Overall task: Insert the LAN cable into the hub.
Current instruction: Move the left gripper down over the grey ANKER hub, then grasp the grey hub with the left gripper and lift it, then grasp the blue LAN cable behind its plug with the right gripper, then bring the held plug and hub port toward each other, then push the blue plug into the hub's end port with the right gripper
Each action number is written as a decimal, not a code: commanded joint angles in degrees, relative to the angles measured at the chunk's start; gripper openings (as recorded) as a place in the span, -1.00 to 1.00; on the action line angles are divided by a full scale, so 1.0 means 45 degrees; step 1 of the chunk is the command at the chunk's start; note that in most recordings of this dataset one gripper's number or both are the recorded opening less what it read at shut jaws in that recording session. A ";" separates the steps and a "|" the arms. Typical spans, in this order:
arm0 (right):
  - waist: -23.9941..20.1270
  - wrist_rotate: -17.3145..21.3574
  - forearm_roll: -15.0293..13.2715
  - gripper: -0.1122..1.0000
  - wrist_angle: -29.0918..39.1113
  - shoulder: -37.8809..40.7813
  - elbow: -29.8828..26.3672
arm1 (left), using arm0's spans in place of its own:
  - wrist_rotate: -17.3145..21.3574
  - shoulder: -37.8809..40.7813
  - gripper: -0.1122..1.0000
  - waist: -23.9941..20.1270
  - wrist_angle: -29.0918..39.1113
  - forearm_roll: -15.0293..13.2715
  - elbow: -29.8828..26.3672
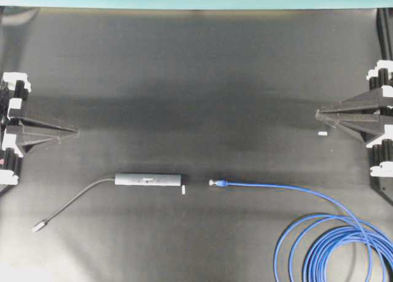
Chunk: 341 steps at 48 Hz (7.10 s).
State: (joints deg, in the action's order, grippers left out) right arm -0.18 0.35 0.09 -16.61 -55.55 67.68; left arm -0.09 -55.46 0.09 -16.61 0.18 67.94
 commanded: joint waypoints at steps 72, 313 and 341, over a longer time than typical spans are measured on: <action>-0.0273 0.1582 0.0527 0.54 0.5996 0.4395 -0.3496 | -0.2305 1.2852 0.44 0.1016 -1.0820 0.0547 0.1172; -0.1055 0.1426 0.0410 -0.56 0.1211 1.2910 -0.5703 | -0.0664 1.0137 -0.29 0.0195 0.2109 0.0547 -0.4805; -0.1055 0.0957 0.0391 -0.56 0.1875 1.3281 -0.6406 | -0.0059 1.0703 -0.29 0.0195 0.2539 0.0547 -0.5703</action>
State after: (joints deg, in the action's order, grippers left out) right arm -4.92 5.19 1.93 -7.65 4.22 41.13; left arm -0.88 -7.47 0.88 -4.92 2.46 44.65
